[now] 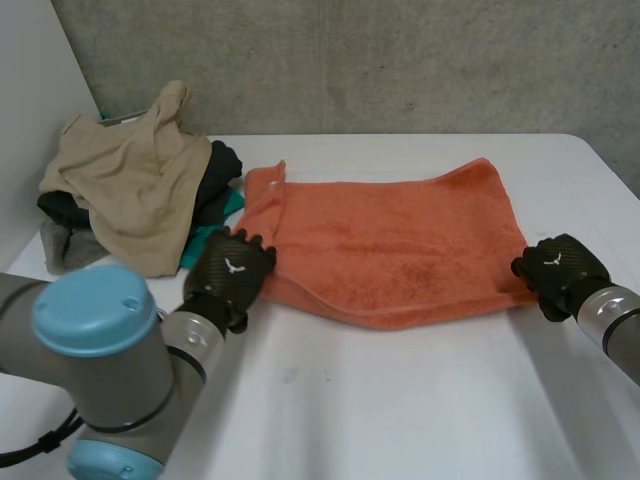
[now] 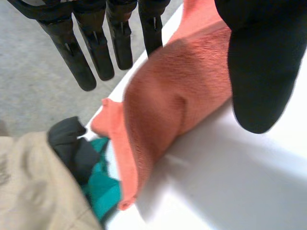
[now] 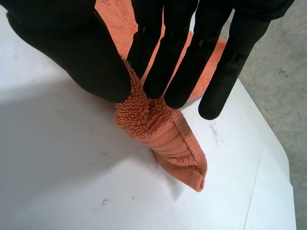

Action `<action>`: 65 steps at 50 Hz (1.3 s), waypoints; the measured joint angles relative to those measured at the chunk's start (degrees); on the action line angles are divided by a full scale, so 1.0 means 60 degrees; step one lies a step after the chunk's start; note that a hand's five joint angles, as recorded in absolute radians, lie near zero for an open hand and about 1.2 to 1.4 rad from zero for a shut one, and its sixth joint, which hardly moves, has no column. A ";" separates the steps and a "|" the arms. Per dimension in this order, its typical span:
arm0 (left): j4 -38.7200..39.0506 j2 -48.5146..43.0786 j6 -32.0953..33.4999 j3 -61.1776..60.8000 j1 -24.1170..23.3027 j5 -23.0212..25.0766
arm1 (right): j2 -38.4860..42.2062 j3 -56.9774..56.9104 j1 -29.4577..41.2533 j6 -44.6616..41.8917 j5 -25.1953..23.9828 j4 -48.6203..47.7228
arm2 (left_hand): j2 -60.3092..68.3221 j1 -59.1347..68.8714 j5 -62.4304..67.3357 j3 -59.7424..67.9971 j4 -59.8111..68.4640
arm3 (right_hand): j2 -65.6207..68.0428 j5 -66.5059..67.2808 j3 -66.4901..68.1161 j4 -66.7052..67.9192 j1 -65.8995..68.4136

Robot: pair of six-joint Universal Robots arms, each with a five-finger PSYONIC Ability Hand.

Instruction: Fold the laundry.

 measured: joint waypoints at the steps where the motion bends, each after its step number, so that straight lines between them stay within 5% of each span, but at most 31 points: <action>1: 0.0007 0.0086 0.0000 -0.0041 0.0082 0.0014 | -0.0001 -0.0001 -0.0020 0.0012 -0.0026 0.0012 | -0.0145 -0.0002 -0.0165 -0.0169 -0.0140 | 0.0000 0.0000 0.0000 0.0000 0.0000; 8: 0.0039 0.0348 0.0013 -0.0295 0.1243 0.0719 | -0.0008 0.0041 -0.0074 0.0195 -0.0260 0.0031 | -0.0147 -0.0001 -0.0198 -0.0205 -0.0161 | 0.0000 -0.0001 0.0000 0.0000 0.0000; 14: 0.0047 -0.0004 -0.0016 -0.0243 0.2494 0.2295 | -0.0006 0.0100 -0.0050 0.0242 -0.0313 0.0021 | -0.0147 -0.0001 -0.0183 -0.0204 -0.0141 | 0.0000 0.0000 -0.0002 0.0000 0.0000; 24: -0.0034 -0.0695 0.0042 0.0069 0.3023 0.3872 | 0.0024 0.0122 -0.0063 0.0228 -0.0301 0.0018 | 0.0019 0.0037 0.0182 0.0004 0.0137 | 0.0000 0.0000 -0.0002 0.0000 0.0000; 41: -0.0039 -0.1213 -0.0026 0.0294 0.2801 0.4002 | 0.0027 0.0199 -0.0052 0.0226 -0.0317 0.0018 | 0.1043 0.1149 0.1233 0.1028 0.1216 | 0.0000 0.0000 -0.0001 0.0000 0.0000; 46: -0.0036 -0.1641 -0.0033 0.0701 0.2556 0.3991 | 0.0030 0.0207 -0.0051 0.0226 -0.0312 0.0019 | 0.2982 0.3175 0.2976 0.2822 0.3011 | 0.0000 0.0000 0.0000 0.0000 0.0000; 50: -0.0034 -0.1949 -0.0036 0.1064 0.2346 0.3959 | 0.0025 0.0220 -0.0046 0.0220 -0.0272 0.0032 | 0.7080 0.7253 0.7100 0.7004 0.7203 | 0.0000 0.0000 0.0000 0.0000 0.0000; 56: -0.0076 -0.1999 -0.0011 0.1262 0.2223 0.3828 | -0.0225 0.0129 -0.0083 0.0062 -0.0216 0.0473 | 0.7579 0.7252 0.7276 0.7492 0.7714 | 0.0000 0.0000 0.0000 0.0000 0.0000; 63: -0.0521 -0.0777 -0.0010 0.1035 0.2175 0.3297 | -0.1683 -0.0457 -0.0218 -0.0225 -0.0192 0.2069 | 0.7591 0.7252 0.7276 0.7507 0.7716 | 0.0000 -0.0001 0.0002 0.0001 0.0000; 65: -0.0946 0.0692 -0.0069 0.0822 0.2049 0.2874 | -0.2790 -0.1020 -0.0392 -0.0377 -0.0191 0.3303 | 0.7597 0.7253 0.7276 0.7530 0.7719 | 0.0000 0.0000 0.0002 0.0002 0.0000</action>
